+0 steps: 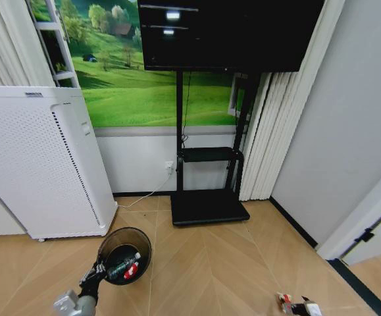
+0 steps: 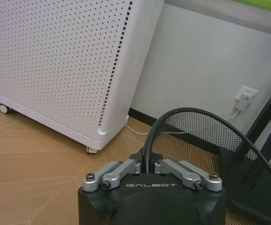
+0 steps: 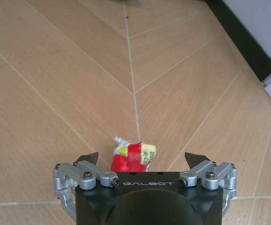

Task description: Pick up the trash bin and place the garbage on the floor into it.

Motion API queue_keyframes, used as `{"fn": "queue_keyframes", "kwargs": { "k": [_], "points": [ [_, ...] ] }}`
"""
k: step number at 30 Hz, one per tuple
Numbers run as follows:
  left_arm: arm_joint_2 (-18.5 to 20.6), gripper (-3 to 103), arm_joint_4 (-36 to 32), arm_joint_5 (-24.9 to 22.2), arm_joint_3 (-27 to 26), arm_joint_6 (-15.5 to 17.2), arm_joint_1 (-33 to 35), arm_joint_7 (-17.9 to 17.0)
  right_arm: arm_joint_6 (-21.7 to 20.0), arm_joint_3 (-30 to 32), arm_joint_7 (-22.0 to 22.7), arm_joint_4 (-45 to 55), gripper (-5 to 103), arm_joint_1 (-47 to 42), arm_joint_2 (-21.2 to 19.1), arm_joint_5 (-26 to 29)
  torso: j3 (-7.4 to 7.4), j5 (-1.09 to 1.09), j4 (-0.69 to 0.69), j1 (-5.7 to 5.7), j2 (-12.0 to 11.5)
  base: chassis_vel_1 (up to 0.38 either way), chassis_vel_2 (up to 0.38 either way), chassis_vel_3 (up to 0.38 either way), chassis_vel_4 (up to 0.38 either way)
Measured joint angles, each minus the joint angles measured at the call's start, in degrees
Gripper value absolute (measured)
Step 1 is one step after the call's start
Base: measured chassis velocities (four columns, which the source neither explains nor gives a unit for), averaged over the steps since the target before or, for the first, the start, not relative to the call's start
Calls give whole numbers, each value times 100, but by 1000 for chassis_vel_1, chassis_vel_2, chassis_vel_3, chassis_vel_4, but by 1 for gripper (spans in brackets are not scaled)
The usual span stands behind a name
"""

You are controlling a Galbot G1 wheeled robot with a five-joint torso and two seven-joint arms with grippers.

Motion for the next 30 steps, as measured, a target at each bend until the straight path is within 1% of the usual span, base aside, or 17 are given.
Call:
{"fn": "queue_keyframes", "kwargs": {
  "k": [3, 5, 13, 14, 15, 16, 19, 20, 21, 22, 24, 26, 27, 28, 29, 30],
  "points": [
    [2, 7, -35, 5, -25, 0, 64, 0, 34, -24, -1, -123, 100, 68, 96, -125, 0, 0, 0, 0, 0, 0, 0, 0, 0],
    [31, 7, -96, -19, -109, 0, 164, 5, 80, -41, 0, -281, 100, 134, 204, -305, 0, 1, 0, 0, 0, 0, 0, 0, 0],
    [59, 7, -153, -104, -238, -24, 275, 34, 220, -63, -1, -515, 100, 240, 273, -502, 0, 0, -1, 0, 0, 0, 0, 0, 0],
    [53, 7, -155, -105, -243, -33, 300, 40, 236, -75, -6, -537, 103, 281, 281, -519, 0, 0, 0, 0, 0, 0, 0, 0, 0],
    [49, 7, -159, -106, -243, -39, 316, 42, 252, -84, -18, -549, 100, 308, 287, -532, 0, 0, 0, 0, 0, 0, 0, 0, 0],
    [49, 7, -159, -106, -243, -39, 316, 42, 252, -84, -18, -549, 100, 308, 287, -532, 0, 0, 0, 0, 0, 0, 0, 0, 0],
    [45, 7, -208, -120, -245, -46, 357, 49, 293, -112, -79, -613, 84, 384, 295, -545, 0, 0, -1, 0, 0, 0, 0, 0, 0],
    [45, 7, -208, -120, -245, -46, 357, 49, 293, -112, -79, -613, 84, 384, 295, -545, 0, 0, -1, 0, 0, 0, 0, 0, 0],
    [49, 7, -235, -134, -246, -46, 375, 51, 319, -115, -93, -661, 79, 414, 310, -570, 0, 0, 0, 0, 0, 0, 0, 0, 0],
    [49, 7, -235, -134, -246, -46, 375, 51, 319, -115, -93, -661, 79, 414, 310, -570, 0, 0, 0, 0, 0, 0, 0, 0, 0],
    [59, 7, -275, -157, -246, -46, 408, 52, 362, -103, -112, -725, 67, 434, 354, -635, 0, 0, -1, 0, 0, 0, 0, 0, 0],
    [59, 7, -279, -159, -246, -47, 411, 52, 367, -99, -113, -731, 67, 434, 361, -642, 0, 0, 0, 1, 0, 0, 0, 0, 0],
    [60, 7, -287, -162, -246, -46, 417, 53, 375, -92, -118, -741, 57, 434, 373, -658, 0, 0, 0, 0, 0, 0, 0, 0, 0],
    [60, 7, -287, -162, -246, -46, 417, 53, 375, -92, -118, -741, 57, 434, 373, -658, 0, 0, 0, 0, 0, 0, 0, 0, 0],
    [63, 7, -297, -169, -246, -47, 426, 53, 387, -81, -122, -755, 52, 432, 388, -678, 0, 0, -1, 0, 0, 0, 0, 0, 0],
    [64, 7, -308, -175, -246, -47, 432, 54, 396, -74, -125, -762, 52, 429, 397, -691, 0, 0, 0, 0, 0, 0, 0, 0, 0]
  ]
}}
